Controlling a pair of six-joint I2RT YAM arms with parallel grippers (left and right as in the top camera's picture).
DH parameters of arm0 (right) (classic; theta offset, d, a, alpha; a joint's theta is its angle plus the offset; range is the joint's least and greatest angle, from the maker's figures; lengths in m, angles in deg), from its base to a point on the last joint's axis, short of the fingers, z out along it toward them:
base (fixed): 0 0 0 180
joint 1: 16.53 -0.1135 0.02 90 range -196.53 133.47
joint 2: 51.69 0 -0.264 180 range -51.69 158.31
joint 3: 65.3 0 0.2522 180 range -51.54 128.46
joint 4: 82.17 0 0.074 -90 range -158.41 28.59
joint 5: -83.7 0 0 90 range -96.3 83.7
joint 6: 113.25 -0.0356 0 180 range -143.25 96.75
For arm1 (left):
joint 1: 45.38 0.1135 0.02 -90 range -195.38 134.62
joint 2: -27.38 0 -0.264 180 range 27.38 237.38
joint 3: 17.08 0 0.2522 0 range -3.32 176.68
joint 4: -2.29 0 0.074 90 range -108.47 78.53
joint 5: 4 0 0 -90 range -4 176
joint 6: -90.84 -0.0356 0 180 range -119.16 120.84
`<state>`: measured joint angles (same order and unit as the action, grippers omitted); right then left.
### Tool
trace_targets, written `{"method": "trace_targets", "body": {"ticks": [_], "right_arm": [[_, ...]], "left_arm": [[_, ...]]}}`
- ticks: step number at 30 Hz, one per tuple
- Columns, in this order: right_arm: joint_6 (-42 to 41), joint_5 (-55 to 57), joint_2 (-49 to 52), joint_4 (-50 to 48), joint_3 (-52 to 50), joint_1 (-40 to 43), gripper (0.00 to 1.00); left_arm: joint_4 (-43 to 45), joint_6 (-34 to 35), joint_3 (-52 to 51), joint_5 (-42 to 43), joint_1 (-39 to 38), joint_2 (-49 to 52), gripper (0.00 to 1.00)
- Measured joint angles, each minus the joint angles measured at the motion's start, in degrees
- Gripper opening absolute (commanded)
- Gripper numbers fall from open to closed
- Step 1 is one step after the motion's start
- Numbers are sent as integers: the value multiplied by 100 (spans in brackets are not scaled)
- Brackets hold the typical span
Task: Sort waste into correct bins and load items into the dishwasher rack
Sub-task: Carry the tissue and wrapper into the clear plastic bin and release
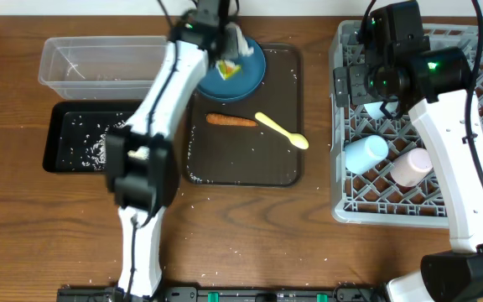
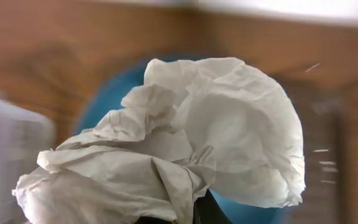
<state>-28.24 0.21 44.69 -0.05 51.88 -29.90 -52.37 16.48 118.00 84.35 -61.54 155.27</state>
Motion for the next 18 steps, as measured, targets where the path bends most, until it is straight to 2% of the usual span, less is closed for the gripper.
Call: {"method": "trace_targets", "body": {"ticks": [6,14,18], "right_arm": [[0,-48,0,2,0,0,99],[0,-55,0,-2,0,0,99],[0,-55,0,-4,0,0,99]], "left_arm": [[-420,251,90,-17,369,-796,6],[-809,1239,85,-120,1499,-638,6],[-811,1602,85,-177,2020,-457,10]]}}
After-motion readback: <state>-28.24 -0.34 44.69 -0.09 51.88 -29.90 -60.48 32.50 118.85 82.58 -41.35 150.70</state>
